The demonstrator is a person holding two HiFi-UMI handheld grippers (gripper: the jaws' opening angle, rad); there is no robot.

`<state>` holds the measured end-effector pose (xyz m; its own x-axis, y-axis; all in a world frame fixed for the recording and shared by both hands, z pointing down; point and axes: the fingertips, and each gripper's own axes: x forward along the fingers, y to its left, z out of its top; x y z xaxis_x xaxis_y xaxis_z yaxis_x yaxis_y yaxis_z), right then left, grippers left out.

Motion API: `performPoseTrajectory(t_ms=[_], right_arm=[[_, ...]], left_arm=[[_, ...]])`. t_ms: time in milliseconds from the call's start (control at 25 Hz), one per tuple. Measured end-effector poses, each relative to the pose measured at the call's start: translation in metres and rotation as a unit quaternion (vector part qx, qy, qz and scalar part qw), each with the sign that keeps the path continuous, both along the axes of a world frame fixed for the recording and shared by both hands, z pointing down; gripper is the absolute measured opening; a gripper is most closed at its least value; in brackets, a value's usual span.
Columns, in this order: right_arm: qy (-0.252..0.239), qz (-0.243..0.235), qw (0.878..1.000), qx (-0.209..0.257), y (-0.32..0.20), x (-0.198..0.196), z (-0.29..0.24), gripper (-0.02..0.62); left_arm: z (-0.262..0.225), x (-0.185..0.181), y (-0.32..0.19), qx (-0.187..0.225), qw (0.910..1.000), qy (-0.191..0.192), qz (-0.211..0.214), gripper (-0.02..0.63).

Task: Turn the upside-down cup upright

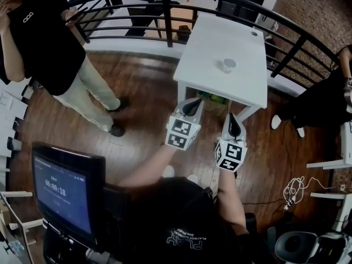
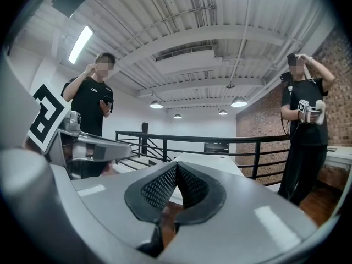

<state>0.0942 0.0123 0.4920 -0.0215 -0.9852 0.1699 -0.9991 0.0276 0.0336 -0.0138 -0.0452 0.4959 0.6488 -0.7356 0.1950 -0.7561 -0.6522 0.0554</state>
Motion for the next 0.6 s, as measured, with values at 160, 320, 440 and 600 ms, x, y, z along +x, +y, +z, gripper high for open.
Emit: performPoseTrajectory(t_ms=[160, 320, 440, 600], right_arm=[[0.000, -0.003, 1.000, 0.003, -0.0020, -0.0015, -0.0004, 0.012], [0.001, -0.004, 1.000, -0.001, -0.0019, -0.0017, 0.0015, 0.012], [0.001, -0.002, 1.000, 0.002, -0.0024, -0.0007, 0.0002, 0.012], [0.001, -0.001, 1.000, 0.004, -0.0049, -0.0011, -0.0002, 0.012]], left_arm=[[0.0004, -0.0026, -0.0023, 0.002, 1.0000, -0.001, -0.003, 0.002], [0.0022, -0.0046, -0.0037, 0.000, 1.0000, -0.004, -0.005, 0.002], [0.0023, -0.0044, -0.0042, 0.002, 1.0000, -0.003, -0.005, 0.002], [0.0004, -0.0041, -0.0051, 0.008, 0.9999, -0.004, -0.005, 0.002]])
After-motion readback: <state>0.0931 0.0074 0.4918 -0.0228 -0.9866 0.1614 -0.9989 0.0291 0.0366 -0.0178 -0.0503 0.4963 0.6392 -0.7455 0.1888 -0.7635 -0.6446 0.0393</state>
